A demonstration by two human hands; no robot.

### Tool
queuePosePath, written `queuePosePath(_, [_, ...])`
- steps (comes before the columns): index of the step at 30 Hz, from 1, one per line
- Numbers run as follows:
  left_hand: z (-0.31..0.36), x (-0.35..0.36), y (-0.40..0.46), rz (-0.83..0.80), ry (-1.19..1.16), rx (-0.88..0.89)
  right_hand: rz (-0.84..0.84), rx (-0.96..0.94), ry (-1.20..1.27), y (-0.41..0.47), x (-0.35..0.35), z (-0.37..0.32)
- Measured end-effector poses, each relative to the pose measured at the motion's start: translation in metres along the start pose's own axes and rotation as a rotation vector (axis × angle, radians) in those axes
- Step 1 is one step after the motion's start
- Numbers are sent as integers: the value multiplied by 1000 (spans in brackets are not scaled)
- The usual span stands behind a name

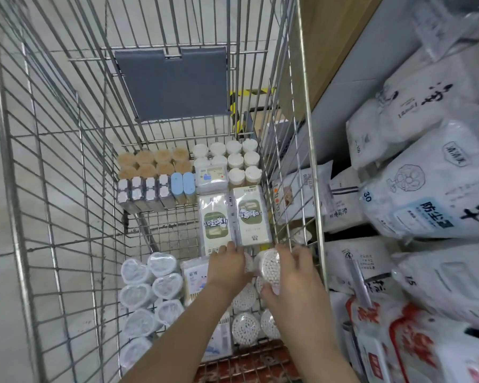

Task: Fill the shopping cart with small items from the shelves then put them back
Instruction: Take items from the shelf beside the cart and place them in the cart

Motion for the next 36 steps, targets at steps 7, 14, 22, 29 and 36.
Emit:
queuePosePath(7, [3,6,6,6,31,-44,49,19,-14,-1,8,4])
queuePosePath(14, [-30,-32,-23,271,-422,11,71,25,35,-15,-1,3])
queuePosePath(22, [-83,-135,-116,332,-921,-36,334,88,372,-49,-66,-11])
queuePosePath(29, [-52,-242,-192,222,-1181,205,592,206,947,-128,-132,-11])
queuePosePath(36, [53,-287,-282,-131,-1356,420,818,322,1221,-266,-182,1])
Point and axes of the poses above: each hand's wrist, its own y-axis towards the middle knuckle, its own x-axis out of the palm, z = x × y, the point moved 8 cm from there along y, towards the middle knuckle, and after that the axes turned 7 degrees about -x, right-handed, at the moved point
